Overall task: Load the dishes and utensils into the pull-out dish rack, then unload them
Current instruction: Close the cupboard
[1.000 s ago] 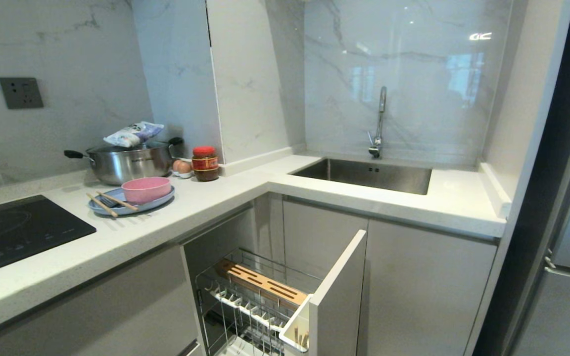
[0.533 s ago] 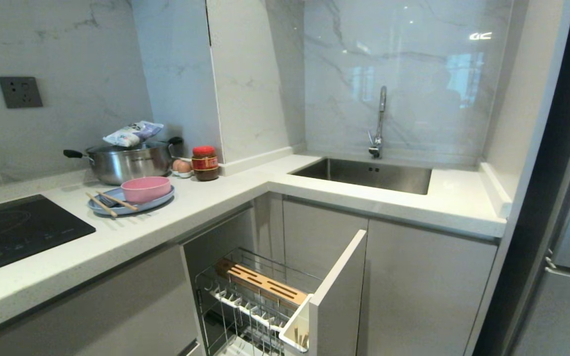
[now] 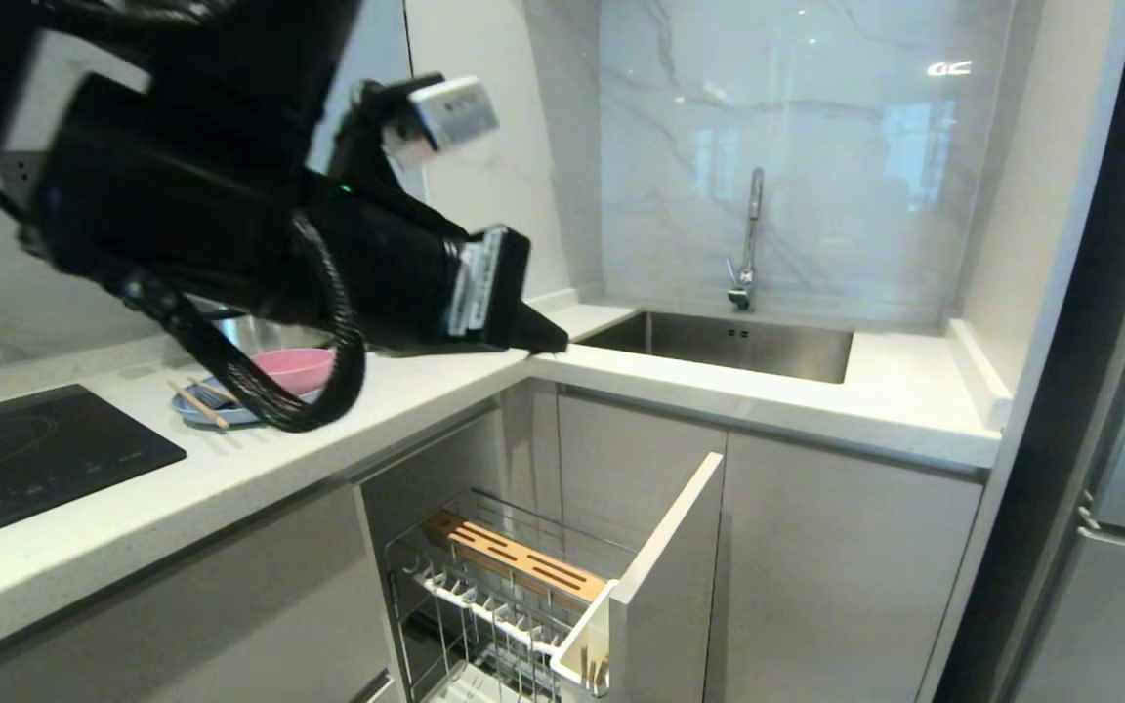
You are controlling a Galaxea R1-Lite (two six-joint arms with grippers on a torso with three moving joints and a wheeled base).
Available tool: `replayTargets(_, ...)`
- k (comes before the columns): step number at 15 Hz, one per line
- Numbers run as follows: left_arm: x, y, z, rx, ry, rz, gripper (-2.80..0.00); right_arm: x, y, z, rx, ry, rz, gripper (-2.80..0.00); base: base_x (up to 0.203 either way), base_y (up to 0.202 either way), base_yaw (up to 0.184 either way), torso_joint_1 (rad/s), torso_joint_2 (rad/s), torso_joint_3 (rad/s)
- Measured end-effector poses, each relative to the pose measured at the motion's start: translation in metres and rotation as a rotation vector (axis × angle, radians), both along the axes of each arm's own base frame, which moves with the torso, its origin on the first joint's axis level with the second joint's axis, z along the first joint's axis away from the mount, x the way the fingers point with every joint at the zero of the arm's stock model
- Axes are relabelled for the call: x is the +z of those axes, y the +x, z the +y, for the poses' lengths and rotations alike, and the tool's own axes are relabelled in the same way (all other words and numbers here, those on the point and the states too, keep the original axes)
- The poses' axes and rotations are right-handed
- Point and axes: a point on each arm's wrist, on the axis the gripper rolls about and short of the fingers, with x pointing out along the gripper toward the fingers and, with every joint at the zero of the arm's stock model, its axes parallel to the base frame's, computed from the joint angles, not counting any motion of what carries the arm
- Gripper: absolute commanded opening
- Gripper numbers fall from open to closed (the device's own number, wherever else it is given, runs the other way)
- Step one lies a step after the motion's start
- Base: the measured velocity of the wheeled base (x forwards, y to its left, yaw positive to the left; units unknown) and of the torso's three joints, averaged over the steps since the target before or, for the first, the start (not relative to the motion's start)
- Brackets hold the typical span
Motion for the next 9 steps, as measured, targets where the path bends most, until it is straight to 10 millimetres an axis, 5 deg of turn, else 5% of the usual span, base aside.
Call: replayTargets(9, -0.098, 0.049, -0.067, -0.118, 0.172, 0.284, -2.8, 0.0, 0.0, 0.0, 0.0, 0.0, 0.0, -2.8, 0.0, 0.0, 0.0, 0.0, 0.0, 0.0)
